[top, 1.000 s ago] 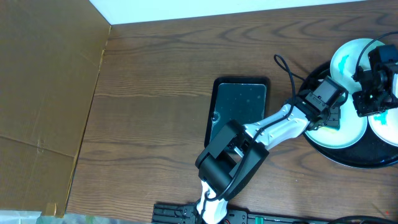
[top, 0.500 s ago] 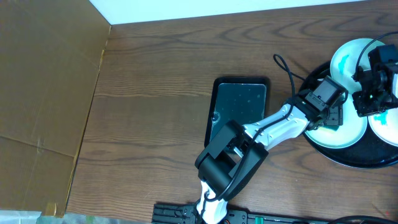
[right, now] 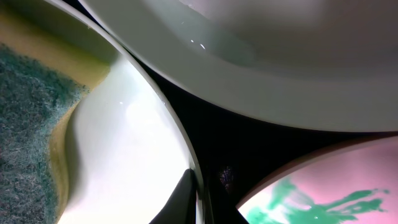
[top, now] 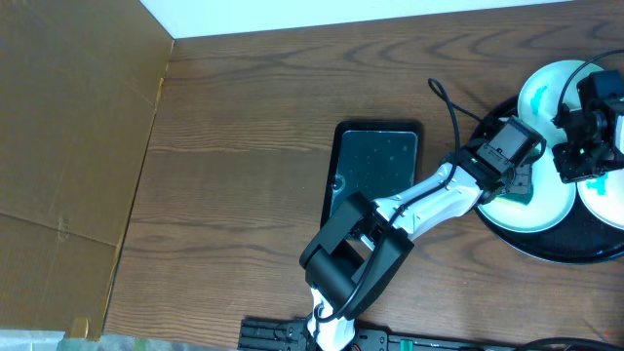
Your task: Clean dirty plates on tray and stack at the side
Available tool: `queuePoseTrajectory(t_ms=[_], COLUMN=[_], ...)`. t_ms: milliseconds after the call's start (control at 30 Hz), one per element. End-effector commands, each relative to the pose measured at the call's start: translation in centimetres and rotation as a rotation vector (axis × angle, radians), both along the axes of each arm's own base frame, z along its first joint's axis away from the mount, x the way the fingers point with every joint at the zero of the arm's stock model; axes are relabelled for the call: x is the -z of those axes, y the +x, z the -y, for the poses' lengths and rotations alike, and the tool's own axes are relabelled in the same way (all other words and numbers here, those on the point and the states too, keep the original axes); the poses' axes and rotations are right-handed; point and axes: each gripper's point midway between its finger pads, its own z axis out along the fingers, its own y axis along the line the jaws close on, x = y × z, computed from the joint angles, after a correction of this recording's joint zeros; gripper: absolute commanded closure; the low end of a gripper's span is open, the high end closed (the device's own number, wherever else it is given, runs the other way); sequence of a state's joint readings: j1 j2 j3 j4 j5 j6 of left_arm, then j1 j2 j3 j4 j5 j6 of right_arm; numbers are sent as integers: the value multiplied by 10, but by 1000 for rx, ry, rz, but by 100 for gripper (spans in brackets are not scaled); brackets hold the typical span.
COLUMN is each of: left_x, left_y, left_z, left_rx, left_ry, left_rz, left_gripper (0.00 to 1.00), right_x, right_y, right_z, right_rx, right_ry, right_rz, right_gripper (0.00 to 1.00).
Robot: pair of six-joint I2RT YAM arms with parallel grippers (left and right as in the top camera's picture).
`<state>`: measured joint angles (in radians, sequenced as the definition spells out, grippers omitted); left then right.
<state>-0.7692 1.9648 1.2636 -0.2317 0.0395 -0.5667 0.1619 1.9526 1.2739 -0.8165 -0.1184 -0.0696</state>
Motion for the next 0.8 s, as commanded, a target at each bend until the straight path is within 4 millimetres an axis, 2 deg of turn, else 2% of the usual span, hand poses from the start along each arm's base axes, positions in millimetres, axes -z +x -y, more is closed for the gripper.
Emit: queuePoseTrajectory(t_ms=[0, 133, 300, 567, 767], left_x=[-13, -14, -16, -14, -2], left_y=[4, -3, -4, -4, -5], left_z=[0, 10, 10, 10, 9], left_rx=[34, 70, 51, 51, 53], left_ry=[44, 57, 119, 123, 141], left_rz=[73, 96, 157, 156, 140], left_gripper=[49, 49, 49, 49, 49], right_x=[-3, -3, -4, -4, -4], right_y=[-1, -1, -1, -1, -1], right_z=[0, -3, -3, -3, -3], right_rx=[3, 2, 1, 1, 2], right_ry=[5, 20, 23, 23, 23], right_rz=[7, 6, 6, 6, 6], right_gripper=[96, 96, 96, 96, 96])
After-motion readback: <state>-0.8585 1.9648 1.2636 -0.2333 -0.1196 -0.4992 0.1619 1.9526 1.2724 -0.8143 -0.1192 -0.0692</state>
